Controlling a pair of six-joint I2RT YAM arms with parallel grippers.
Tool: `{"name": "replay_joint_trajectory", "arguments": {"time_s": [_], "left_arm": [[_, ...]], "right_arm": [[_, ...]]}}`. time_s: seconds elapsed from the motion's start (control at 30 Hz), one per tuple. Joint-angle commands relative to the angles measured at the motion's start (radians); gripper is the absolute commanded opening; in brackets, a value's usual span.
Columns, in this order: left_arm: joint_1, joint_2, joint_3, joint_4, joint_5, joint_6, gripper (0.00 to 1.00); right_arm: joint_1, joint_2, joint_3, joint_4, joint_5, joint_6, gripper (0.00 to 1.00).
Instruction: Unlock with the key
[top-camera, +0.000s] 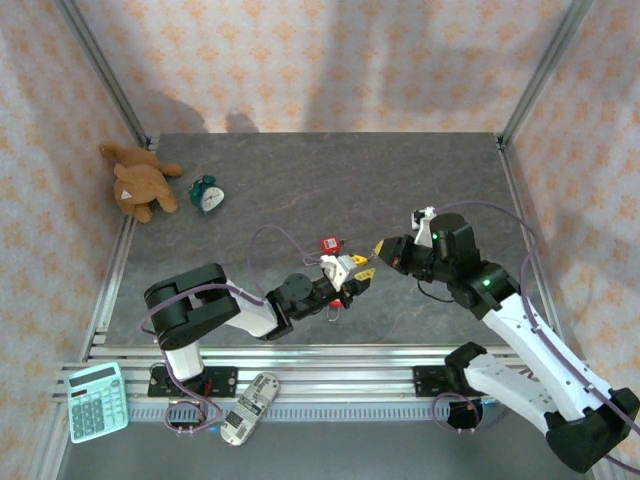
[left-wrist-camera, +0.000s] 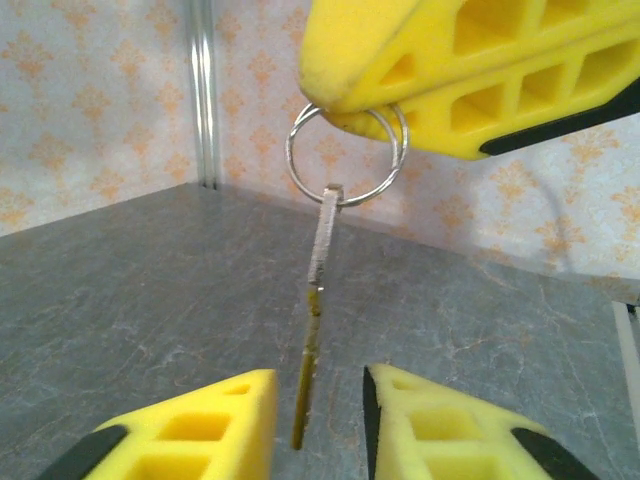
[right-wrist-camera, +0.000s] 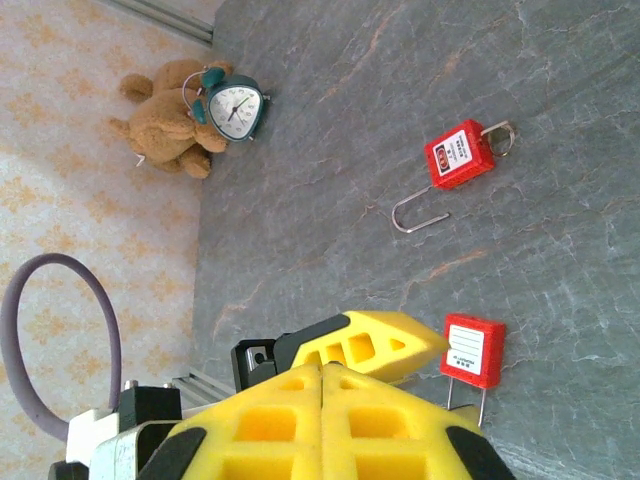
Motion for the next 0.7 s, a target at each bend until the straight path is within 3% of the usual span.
{"name": "replay_joint_trajectory", "arguments": {"time_s": [0.0,0.1,0.23,0.67], "left_arm": [[0.007,0.022,0.026,0.048,0.026,-0.006,0.24],[0.007,0.017,0.016,0.048,0.027,0.002,0.17],[0.014,-0.003,-0.003,0.048,0.032,0.007,0.00],[0.089,-0.145,-0.021,-0.151,0.191,-0.012,0.00]], "right_arm": [[0.006,-0.014,-0.016,0.043,-0.017,0.014,0.00],[0.006,-0.022,-0.008,0.020,0.022,0.010,0.00],[0.006,-0.035,0.005,-0.025,0.098,-0.014,0.00],[0.006,0.027,-0.056,-0.023,0.195,-0.071,0.00]]}}
